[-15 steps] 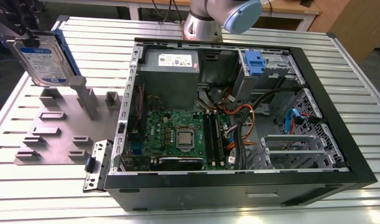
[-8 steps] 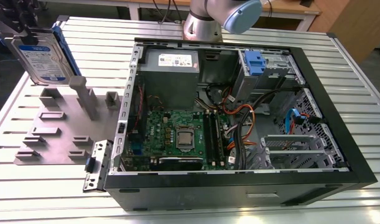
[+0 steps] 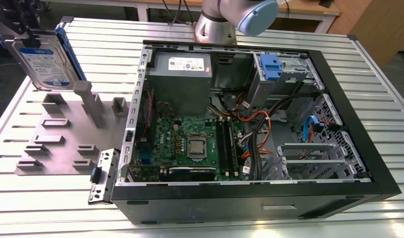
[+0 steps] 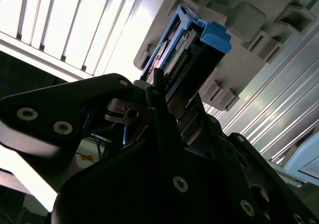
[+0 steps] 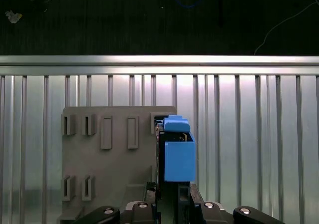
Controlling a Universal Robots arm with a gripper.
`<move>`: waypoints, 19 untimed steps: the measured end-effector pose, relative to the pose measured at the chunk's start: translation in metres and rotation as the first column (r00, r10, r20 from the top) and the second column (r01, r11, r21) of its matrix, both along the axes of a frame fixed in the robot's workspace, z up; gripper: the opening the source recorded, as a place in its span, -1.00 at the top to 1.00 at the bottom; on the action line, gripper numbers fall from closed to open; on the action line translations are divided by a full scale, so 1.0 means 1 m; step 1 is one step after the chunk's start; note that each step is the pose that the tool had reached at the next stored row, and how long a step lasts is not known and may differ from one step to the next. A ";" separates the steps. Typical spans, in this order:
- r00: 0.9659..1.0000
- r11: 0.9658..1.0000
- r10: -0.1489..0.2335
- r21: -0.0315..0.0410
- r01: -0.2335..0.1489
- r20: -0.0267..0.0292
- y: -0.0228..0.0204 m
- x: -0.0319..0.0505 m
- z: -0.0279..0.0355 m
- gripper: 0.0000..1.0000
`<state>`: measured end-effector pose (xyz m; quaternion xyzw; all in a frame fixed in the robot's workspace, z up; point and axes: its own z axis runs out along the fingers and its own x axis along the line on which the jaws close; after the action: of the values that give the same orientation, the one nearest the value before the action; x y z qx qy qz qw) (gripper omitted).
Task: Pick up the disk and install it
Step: 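Pick up the disk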
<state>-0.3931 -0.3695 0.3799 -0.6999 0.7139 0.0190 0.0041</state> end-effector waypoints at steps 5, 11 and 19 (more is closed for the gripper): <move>1.000 1.000 0.000 0.000 0.000 0.000 0.0000 0.0000 0.0041 0.31; 1.000 1.000 0.000 0.000 0.000 0.000 0.0000 0.0000 0.0042 0.31; 1.000 1.000 0.000 0.000 0.000 0.000 0.0000 0.0000 0.0131 0.31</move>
<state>-0.3931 -0.3695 0.3930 -0.6999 0.7140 0.0190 0.0041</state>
